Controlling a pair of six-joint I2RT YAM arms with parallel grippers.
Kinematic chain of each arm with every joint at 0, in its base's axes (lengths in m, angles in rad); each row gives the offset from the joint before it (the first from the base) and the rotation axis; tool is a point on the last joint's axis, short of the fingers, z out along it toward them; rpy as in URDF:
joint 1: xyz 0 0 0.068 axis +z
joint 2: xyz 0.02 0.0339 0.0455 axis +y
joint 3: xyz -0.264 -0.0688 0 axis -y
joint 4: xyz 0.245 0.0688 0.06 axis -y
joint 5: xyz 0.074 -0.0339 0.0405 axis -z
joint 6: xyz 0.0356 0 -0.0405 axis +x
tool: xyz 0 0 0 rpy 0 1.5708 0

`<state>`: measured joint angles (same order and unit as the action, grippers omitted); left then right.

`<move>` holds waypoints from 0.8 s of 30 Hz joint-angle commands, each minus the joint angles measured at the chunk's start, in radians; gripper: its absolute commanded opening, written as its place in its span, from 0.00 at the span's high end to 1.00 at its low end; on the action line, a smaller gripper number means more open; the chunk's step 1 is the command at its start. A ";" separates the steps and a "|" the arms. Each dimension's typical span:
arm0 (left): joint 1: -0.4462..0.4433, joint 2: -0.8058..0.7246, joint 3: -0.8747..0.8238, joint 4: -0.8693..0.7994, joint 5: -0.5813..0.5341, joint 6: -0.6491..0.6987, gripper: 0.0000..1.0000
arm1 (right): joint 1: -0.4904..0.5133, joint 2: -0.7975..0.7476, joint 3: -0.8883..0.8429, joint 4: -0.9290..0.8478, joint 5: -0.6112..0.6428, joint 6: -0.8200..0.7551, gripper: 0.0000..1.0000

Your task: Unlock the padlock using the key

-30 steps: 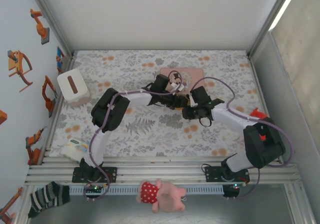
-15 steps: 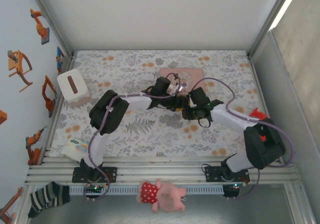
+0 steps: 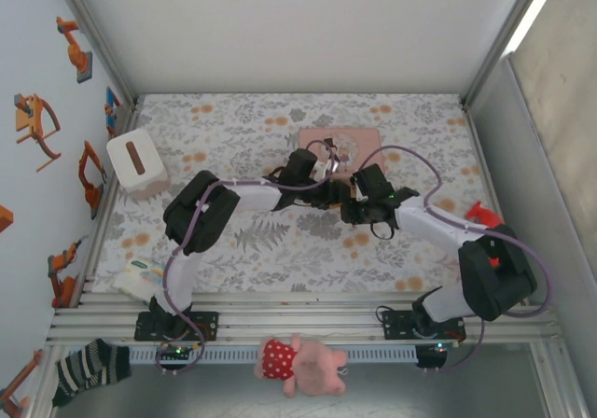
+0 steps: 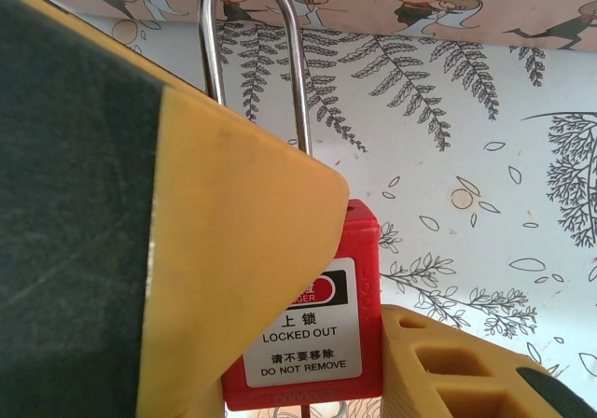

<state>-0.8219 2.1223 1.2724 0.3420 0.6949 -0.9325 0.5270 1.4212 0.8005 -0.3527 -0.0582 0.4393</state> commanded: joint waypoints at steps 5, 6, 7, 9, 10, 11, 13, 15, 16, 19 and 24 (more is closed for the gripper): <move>-0.073 -0.029 -0.060 -0.044 0.116 -0.113 0.50 | -0.001 -0.062 -0.044 0.203 0.048 0.041 0.80; -0.073 -0.029 -0.059 -0.067 0.107 -0.107 0.48 | -0.001 -0.069 -0.053 0.217 0.043 0.035 0.80; -0.070 -0.030 -0.055 -0.088 0.101 -0.098 0.48 | -0.001 -0.075 -0.060 0.228 0.035 0.027 0.80; -0.068 -0.031 -0.050 -0.115 0.090 -0.092 0.47 | -0.002 -0.086 -0.070 0.241 0.022 0.011 0.80; -0.066 -0.032 -0.049 -0.116 0.083 -0.096 0.47 | -0.001 -0.092 -0.074 0.243 0.014 0.001 0.80; -0.064 -0.032 -0.048 -0.112 0.081 -0.104 0.46 | -0.001 -0.096 -0.080 0.248 0.005 -0.011 0.80; -0.060 -0.026 -0.039 -0.110 0.081 -0.116 0.45 | -0.002 -0.113 -0.096 0.255 0.001 -0.027 0.80; -0.053 -0.028 -0.033 -0.125 0.060 -0.117 0.45 | -0.003 -0.123 -0.106 0.256 -0.004 -0.040 0.80; -0.050 -0.031 -0.031 -0.135 0.048 -0.117 0.45 | -0.004 -0.125 -0.109 0.256 -0.008 -0.043 0.80; -0.049 -0.040 -0.019 -0.141 0.045 -0.113 0.46 | -0.005 -0.123 -0.109 0.251 -0.016 -0.042 0.80; -0.066 -0.044 -0.021 -0.148 0.037 -0.129 0.58 | -0.005 -0.119 -0.106 0.262 -0.016 -0.027 0.80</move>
<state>-0.8448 2.0933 1.2652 0.2996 0.6716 -1.0000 0.5240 1.3235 0.6815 -0.2111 -0.0620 0.4053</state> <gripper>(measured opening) 0.437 0.357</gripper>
